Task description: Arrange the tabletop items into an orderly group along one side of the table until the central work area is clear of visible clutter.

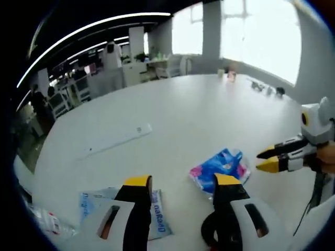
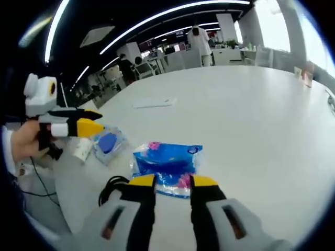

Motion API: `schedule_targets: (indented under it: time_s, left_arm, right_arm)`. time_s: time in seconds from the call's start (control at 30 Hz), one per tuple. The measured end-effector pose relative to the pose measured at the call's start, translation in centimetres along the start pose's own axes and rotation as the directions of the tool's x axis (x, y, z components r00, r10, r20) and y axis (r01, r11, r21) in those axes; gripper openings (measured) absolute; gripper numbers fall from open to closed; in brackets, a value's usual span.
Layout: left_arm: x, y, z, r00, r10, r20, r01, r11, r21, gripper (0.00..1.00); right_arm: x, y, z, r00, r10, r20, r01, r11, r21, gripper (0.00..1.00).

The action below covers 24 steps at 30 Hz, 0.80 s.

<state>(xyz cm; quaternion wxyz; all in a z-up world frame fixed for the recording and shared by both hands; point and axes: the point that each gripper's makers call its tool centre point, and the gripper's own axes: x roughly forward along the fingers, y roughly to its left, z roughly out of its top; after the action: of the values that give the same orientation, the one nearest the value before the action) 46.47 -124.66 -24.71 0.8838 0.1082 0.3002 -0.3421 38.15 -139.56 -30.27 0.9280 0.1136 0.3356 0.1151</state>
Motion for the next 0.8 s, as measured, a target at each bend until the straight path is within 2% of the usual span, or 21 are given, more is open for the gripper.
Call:
schedule_targets:
  time_s: [0.4,0.67,0.8]
  left_arm:
    - [-2.3,0.9,-0.9,1.000,0.006,0.022,-0.005,1.000,-0.019,0.43]
    - [-3.2,1.2,-1.2,0.999,0.005,0.036,-0.004,0.999,-0.033,0.42]
    - [-3.6,1.3,-1.9,1.000,0.002,0.028,-0.001,0.999,-0.039,0.42]
  right_arm:
    - [-1.2,1.9,-0.7,1.000,0.011,-0.015,-0.012,0.999,-0.038,0.22]
    - [-1.5,2.7,-0.5,1.000,0.007,-0.012,-0.008,0.999,-0.051,0.22]
    - [-1.5,3.2,-0.3,1.000,0.010,-0.009,-0.011,0.998,-0.056,0.22]
